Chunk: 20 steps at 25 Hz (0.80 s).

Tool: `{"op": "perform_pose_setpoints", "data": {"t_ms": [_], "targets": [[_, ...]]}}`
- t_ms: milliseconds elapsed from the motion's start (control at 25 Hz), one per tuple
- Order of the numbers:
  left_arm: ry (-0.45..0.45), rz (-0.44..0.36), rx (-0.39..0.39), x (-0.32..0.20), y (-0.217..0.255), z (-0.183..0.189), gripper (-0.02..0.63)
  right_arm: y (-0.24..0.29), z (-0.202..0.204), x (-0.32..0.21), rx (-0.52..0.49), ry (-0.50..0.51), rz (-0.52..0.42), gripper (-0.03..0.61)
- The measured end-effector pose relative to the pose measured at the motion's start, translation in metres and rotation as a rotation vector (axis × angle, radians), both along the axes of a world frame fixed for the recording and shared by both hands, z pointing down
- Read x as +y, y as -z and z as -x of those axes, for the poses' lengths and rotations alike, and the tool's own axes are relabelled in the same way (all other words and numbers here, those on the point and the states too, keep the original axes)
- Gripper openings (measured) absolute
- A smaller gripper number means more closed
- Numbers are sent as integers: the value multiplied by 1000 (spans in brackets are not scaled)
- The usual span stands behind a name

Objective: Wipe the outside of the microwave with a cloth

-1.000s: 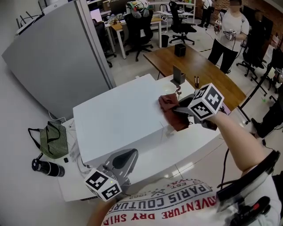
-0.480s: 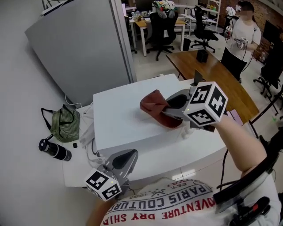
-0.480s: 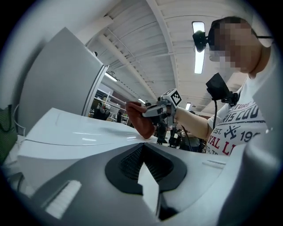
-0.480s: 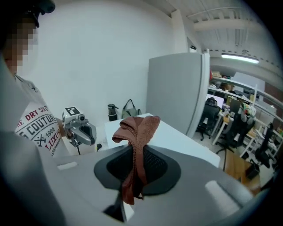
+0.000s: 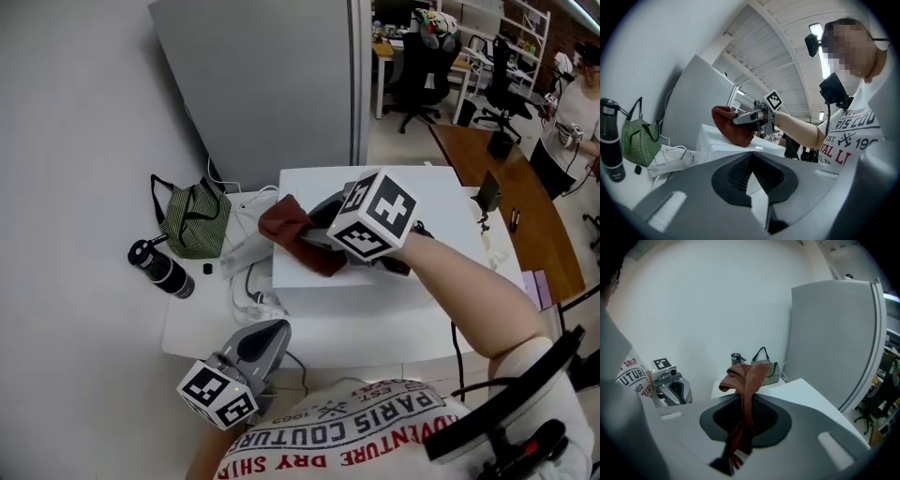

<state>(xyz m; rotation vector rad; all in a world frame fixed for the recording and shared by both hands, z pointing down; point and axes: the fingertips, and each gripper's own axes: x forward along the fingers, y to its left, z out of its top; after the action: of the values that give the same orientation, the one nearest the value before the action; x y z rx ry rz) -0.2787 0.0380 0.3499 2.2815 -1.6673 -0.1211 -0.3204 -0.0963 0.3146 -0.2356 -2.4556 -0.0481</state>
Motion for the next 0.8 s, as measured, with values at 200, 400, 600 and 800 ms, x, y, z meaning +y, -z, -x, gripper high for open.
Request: {"op": "perform_pose_setpoints", "data": {"t_ms": [200,400,600,800], "targets": [[63,8,5,20,-4,20,5,-34,24,-9,111,-7,-41,43],[71,14,11,22,-5,23,5,-42,24,-16,128,-22,-13,43],[22,14,10,7,-7,11,5,-43,0,-35,128,-67,-13,43],[-69,9,13,-21,-5,-14,5,-45,-55,-72,138,-177,12,43]]}}
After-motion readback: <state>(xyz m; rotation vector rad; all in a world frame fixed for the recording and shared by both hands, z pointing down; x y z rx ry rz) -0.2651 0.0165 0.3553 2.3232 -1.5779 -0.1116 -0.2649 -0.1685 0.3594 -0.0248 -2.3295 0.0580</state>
